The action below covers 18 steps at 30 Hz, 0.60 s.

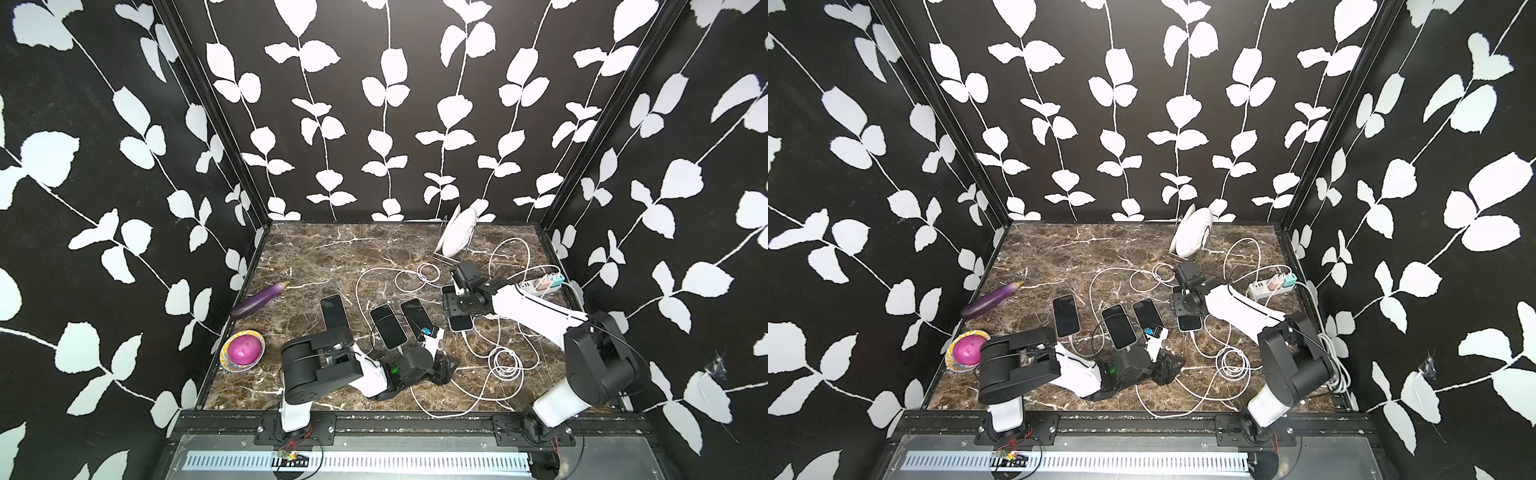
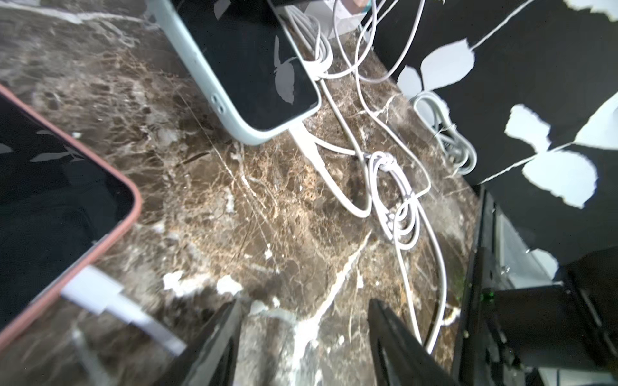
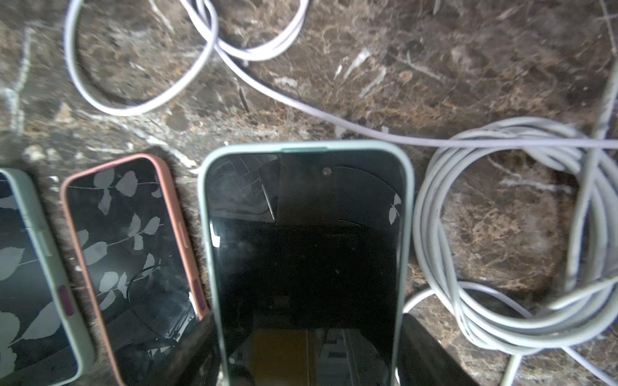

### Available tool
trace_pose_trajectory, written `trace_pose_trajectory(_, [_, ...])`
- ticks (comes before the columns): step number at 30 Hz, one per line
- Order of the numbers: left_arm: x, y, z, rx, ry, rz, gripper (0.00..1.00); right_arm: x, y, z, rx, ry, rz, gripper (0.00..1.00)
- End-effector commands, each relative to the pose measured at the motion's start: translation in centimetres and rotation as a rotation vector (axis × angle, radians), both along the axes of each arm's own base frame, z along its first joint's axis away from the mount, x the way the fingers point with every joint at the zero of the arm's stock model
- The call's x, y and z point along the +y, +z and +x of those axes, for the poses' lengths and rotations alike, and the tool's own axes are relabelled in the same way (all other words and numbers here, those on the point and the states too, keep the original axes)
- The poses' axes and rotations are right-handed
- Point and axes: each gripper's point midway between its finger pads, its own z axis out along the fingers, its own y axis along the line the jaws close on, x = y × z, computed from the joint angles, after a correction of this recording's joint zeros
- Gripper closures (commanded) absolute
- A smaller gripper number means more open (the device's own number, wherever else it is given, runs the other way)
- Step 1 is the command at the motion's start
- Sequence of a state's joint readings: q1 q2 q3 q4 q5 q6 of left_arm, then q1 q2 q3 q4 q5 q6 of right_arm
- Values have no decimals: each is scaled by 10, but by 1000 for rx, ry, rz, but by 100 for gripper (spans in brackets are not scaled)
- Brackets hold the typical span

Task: Unplug the charging cable from the phone
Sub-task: Remove the charging cable from the phone.

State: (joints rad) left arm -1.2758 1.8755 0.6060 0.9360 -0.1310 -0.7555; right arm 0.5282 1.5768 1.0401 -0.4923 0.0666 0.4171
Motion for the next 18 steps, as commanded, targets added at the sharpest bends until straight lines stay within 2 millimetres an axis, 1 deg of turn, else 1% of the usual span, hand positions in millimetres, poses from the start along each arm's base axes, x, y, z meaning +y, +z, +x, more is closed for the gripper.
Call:
trace_pose_trajectory(1, [-21,44,0,-24,-19,-183,31,-1,20,5,-47,-16,25,100])
trace_pose_trajectory(2, [-23,45,0,-25,-24,-195,27,-1,22,5,-53,-19,29,100])
trace_pose_trajectory(5, [-27,47,1,-29,-28,-237,22,-1,26,4,-64,-29,48,100])
trace_pose_trajectory(8, [-34,48,-1,-18,-42,-282,22,0,28,3,-74,-38,69,100])
trace_pose_trajectory(12, [-41,44,0,-13,-52,-277,26,2,30,0,-78,-39,93,100])
trace_pose_trajectory(16, [-44,43,2,-14,-45,-277,28,2,39,-1,-97,-43,114,100])
trace_pose_trajectory(18, [-47,42,4,-15,-36,-272,33,2,42,-2,-104,-47,126,100])
